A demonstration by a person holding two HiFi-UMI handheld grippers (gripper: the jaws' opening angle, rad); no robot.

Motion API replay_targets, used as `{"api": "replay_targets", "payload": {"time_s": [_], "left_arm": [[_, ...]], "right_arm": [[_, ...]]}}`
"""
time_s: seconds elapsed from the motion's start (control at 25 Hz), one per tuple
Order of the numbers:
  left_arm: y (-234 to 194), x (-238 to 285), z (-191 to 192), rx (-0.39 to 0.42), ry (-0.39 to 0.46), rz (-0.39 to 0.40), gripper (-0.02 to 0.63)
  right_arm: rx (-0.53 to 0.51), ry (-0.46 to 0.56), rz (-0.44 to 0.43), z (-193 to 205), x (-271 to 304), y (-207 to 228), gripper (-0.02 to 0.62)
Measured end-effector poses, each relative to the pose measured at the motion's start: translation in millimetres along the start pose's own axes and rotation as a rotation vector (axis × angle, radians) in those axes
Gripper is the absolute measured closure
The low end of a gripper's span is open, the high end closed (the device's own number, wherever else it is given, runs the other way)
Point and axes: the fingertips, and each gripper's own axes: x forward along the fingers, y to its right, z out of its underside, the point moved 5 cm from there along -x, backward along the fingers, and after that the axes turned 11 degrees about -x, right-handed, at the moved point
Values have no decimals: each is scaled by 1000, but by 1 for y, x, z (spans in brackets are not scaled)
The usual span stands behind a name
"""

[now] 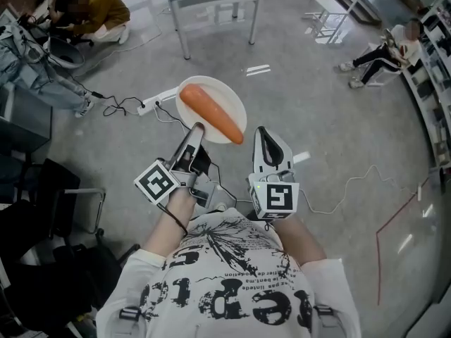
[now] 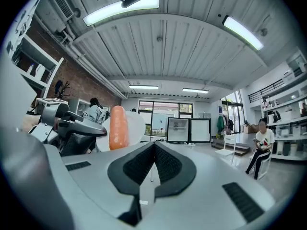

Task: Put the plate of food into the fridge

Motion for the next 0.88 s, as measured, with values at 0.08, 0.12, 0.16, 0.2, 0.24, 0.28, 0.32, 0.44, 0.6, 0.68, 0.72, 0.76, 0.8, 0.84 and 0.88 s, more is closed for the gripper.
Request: {"api": "replay_targets", "payload": {"time_s": [0.08, 0.12, 0.16, 0.2, 0.24, 0.28, 0.32, 0.44, 0.6, 0.68, 0.72, 0.76, 0.8, 0.84, 0.88], "left_arm": [[-2, 2, 0, 5, -4, -9, 584], [-4, 0, -2, 3, -4, -11, 584], [-7, -4, -6, -1, -3, -11, 584], [-11, -9, -11, -6, 0, -11, 584], [-13, -13, -15, -11, 5, -12, 584], [-13, -14, -16, -15, 12, -15, 584], [-12, -13, -15, -17, 20, -19, 584], [-12, -9, -16, -20, 38, -30, 584], [-24, -11, -40, -11, 69, -27, 584], [-25, 4, -41, -12, 80, -25, 584], [-26, 13, -40, -14, 81, -26, 584], [-27, 23, -39, -16, 80, -28, 584], [-29, 34, -38, -19, 79, -31, 584], [-30, 45, -38, -21, 81, -33, 584], [-32, 57, -38, -21, 85, -35, 584]], "right_arm": [[10, -12, -3, 3, 6, 2, 594], [13, -17, -8, 4, 10, -1, 594], [13, -21, -16, 4, 13, -7, 594], [11, -24, -24, 4, 16, -14, 594], [8, -26, -31, 4, 19, -19, 594], [6, -27, -35, 3, 21, -19, 594], [9, -27, -38, 3, 23, -14, 594], [35, -14, -40, 1, 29, -3, 594], [40, 18, -58, 3, 53, -15, 594], [35, 13, -69, 9, 66, -7, 594], [44, 6, -73, 13, 73, 1, 594], [58, -2, -73, 18, 80, 9, 594], [76, -9, -71, 22, 88, 19, 594], [92, -11, -69, 25, 96, 29, 594], [102, -10, -69, 29, 104, 39, 594]]}}
